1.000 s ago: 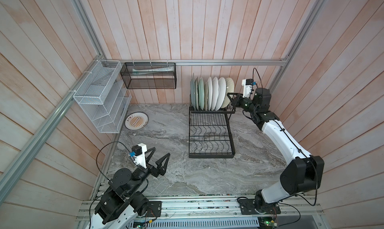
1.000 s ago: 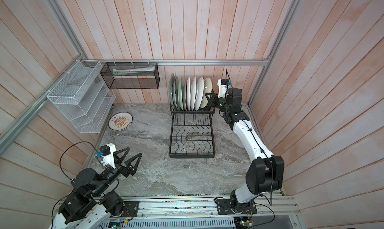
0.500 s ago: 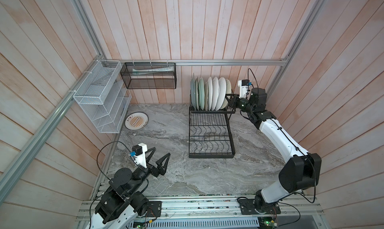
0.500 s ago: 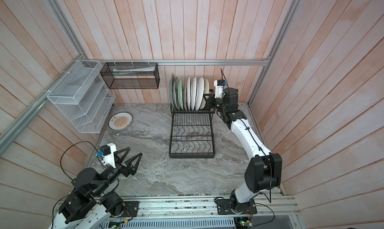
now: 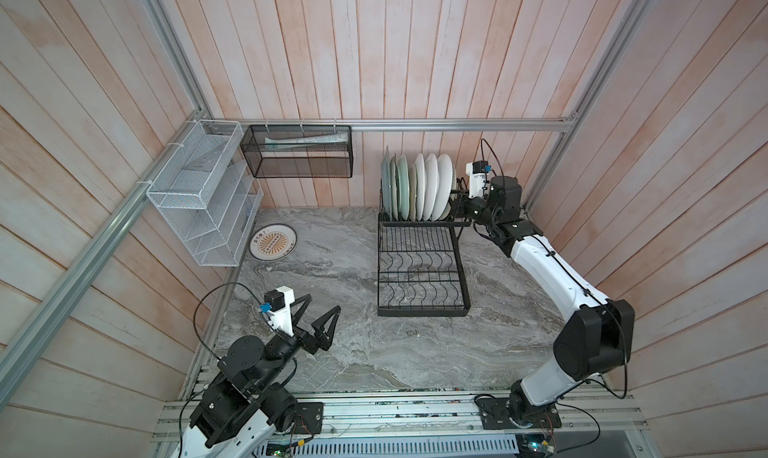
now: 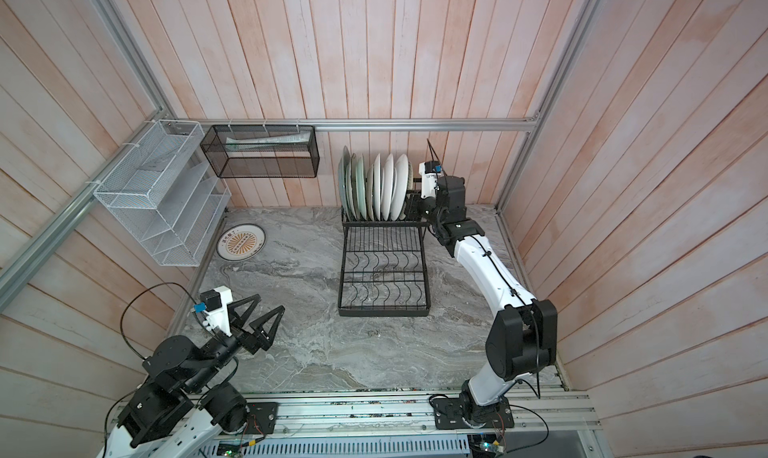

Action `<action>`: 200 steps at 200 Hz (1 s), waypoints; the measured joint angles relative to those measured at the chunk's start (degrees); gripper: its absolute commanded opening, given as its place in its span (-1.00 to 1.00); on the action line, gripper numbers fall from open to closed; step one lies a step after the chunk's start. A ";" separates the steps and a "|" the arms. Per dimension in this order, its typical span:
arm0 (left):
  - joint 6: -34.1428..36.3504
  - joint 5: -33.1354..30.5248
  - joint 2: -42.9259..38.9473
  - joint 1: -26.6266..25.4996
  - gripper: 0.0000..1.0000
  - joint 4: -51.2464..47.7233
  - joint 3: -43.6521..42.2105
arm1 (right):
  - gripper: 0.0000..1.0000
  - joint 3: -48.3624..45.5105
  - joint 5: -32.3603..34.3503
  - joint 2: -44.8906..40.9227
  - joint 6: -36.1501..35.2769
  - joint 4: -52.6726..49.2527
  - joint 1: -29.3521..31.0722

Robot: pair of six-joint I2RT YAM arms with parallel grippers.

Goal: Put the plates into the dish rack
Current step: 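Press the bamboo tray down into the rack slot with the right gripper, then open the right gripper and draw it back from the bamboo tray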

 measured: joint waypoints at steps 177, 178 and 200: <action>-0.04 -0.48 3.34 0.00 1.00 0.42 -0.33 | -0.41 -3.10 10.19 -1.18 1.46 2.84 2.91; -0.04 -0.46 3.34 0.00 1.00 0.42 -0.33 | -0.41 -3.10 10.19 -1.25 1.49 2.84 2.93; -0.04 -0.46 3.34 0.00 1.00 0.42 -0.33 | -0.38 -3.10 9.77 -2.23 1.62 2.84 3.04</action>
